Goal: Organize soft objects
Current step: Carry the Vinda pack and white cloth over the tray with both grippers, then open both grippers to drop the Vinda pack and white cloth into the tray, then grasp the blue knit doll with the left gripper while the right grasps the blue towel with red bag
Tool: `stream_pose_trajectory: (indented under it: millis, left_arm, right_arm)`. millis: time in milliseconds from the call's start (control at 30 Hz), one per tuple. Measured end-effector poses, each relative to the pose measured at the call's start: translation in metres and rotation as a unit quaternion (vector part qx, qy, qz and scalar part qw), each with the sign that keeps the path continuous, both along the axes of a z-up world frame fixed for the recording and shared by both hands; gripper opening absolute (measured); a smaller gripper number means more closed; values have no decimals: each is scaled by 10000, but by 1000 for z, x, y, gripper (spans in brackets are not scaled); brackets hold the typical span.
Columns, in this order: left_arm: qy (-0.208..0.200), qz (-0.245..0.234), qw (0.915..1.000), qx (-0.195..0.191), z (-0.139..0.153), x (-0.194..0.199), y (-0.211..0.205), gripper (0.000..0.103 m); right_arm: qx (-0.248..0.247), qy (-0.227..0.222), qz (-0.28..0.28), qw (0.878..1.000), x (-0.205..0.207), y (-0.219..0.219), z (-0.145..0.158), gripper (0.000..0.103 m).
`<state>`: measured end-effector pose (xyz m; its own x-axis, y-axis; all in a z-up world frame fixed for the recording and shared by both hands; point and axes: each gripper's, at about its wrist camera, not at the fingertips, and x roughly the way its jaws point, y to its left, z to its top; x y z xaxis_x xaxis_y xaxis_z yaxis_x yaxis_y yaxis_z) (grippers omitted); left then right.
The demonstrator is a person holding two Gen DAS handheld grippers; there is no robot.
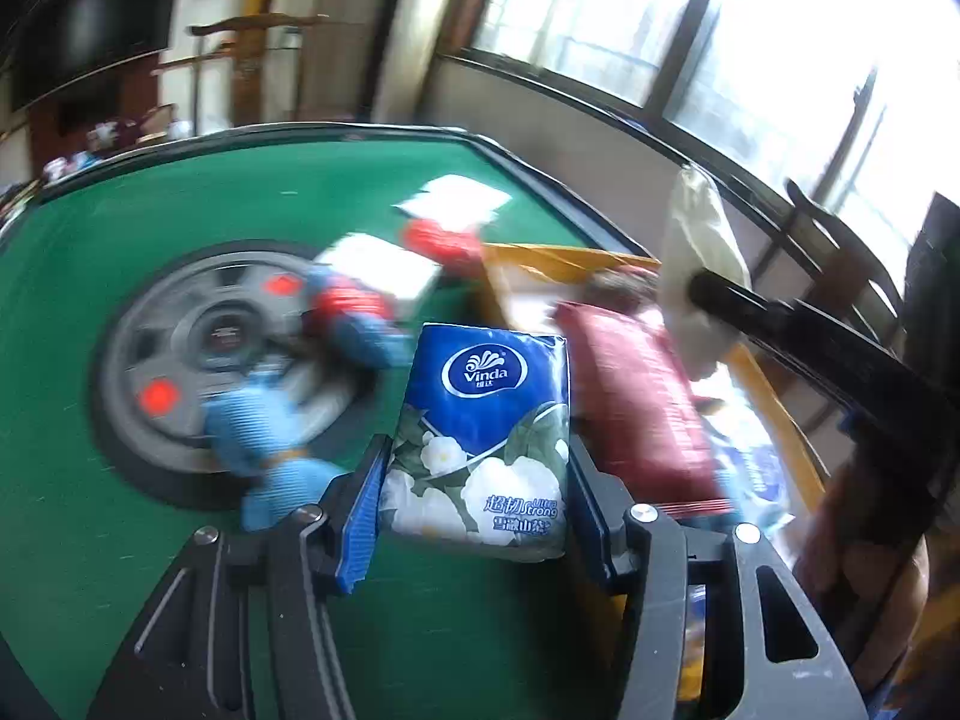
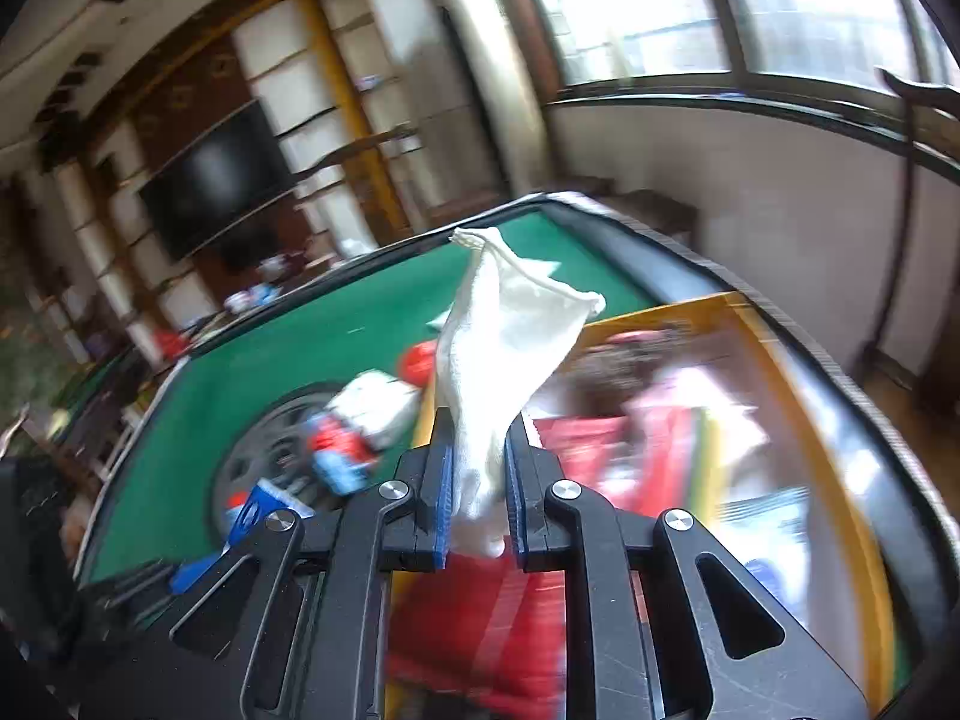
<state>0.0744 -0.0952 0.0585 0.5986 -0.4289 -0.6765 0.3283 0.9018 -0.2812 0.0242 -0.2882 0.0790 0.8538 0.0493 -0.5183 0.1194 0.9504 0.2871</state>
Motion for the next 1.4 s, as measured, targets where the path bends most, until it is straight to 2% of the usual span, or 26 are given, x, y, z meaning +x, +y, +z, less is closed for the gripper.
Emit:
stream_pose_trajectory:
  millis: [133, 233, 300, 600, 633, 667, 700, 767, 933, 1033, 1167, 1400]
  left_arm:
    - [-50, -413, 9991, -30, 8, -4, -40, 55]
    - [-54, -758, 9971, -20, 9, -11, -70, 56]
    - [-35, -930, 9957, 35, 6, -15, -85, 56]
    - [-123, -1315, 9912, 137, 2, -27, -107, 58]
    - [-118, -1347, 9907, 138, 2, -27, -111, 60]
    - [-128, -1369, 9904, 153, 3, -28, -111, 60]
    - [-147, -1379, 9902, 149, 3, -30, -113, 60]
    - [-155, -1425, 9896, 103, 3, -30, -117, 61]
    - [-151, -1408, 9899, 11, 6, -30, -113, 64]
    - [-168, -1369, 9904, -73, 9, -30, -107, 64]
    - [-171, -1249, 9919, -157, 16, -29, -95, 64]
    - [-104, -732, 9969, -273, 20, -21, -48, 64]
  right_arm:
    - [-33, 65, -756, 9971, -8, -37, 3, 14]
    - [-49, 251, -1074, 9939, -7, -56, 0, 14]
    - [225, 412, -1042, 9935, -3, -70, -6, 14]
    - [682, 803, -809, 9911, 3, -85, -18, 17]
    - [586, 774, -916, 9911, 1, -85, -15, 20]
    - [560, 710, -981, 9911, -1, -85, -14, 29]
    - [568, 629, -1051, 9908, -5, -87, -12, 45]
    - [580, 444, -1197, 9901, -10, -88, -8, 56]
    - [661, 113, -1218, 9903, -17, -87, 0, 56]
    - [840, -247, -1103, 9900, -25, -85, 7, 56]
    - [588, -721, -1049, 9901, -34, -72, 19, 56]
    - [394, -718, -841, 9931, -27, -57, 17, 56]
